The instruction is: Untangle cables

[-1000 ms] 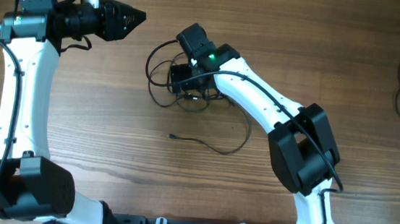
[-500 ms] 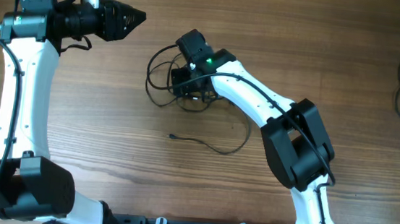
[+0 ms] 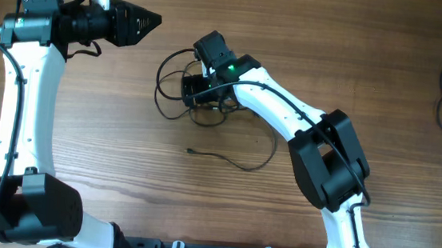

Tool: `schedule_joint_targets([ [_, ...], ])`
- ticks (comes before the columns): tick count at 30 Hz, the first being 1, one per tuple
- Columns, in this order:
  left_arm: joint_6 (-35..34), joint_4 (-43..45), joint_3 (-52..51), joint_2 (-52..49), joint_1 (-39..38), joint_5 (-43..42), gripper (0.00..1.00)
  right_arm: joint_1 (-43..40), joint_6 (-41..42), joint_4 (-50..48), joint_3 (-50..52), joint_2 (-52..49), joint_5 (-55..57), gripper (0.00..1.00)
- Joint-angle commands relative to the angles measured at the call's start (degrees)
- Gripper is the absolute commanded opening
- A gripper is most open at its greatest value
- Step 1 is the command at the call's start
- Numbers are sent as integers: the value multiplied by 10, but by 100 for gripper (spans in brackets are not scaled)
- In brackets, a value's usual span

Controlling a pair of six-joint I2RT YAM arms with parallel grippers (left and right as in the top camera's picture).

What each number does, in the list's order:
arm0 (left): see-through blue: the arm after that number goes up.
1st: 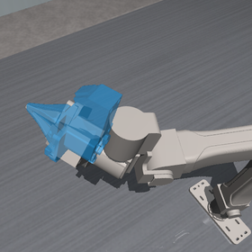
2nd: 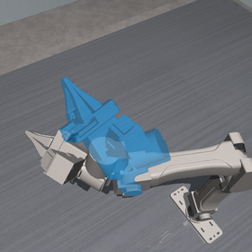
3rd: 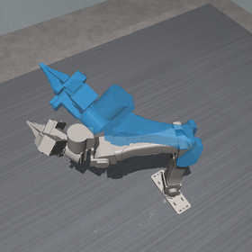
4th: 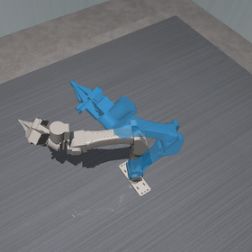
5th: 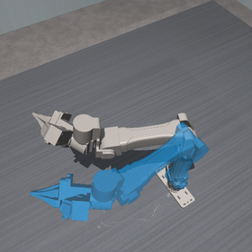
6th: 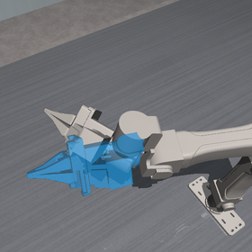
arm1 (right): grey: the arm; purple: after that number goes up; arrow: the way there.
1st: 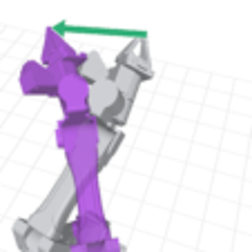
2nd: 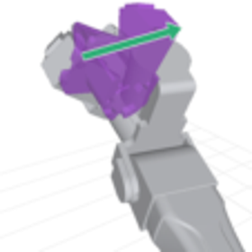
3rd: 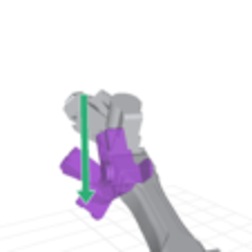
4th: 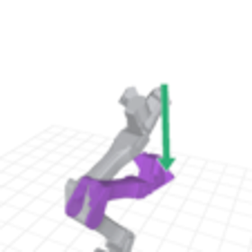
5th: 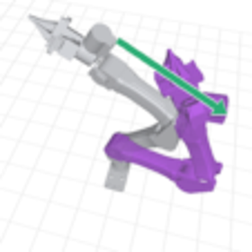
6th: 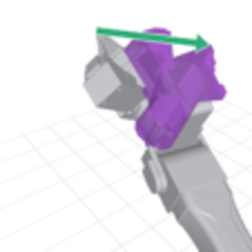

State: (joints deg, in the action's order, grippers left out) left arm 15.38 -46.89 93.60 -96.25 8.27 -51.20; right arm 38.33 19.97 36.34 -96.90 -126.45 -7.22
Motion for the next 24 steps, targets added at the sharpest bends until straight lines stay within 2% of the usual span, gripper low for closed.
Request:
schedule_joint_targets([
  [1,9,-4,9,-2,1,1,51,1,-19,1,9,-7,15,100],
  [11,9,-8,9,-2,1,5,48,1,-35,-42,9,-19,50,100],
  [24,9,-22,9,-2,1,6,48,1,-46,-43,9,-37,50,99],
])
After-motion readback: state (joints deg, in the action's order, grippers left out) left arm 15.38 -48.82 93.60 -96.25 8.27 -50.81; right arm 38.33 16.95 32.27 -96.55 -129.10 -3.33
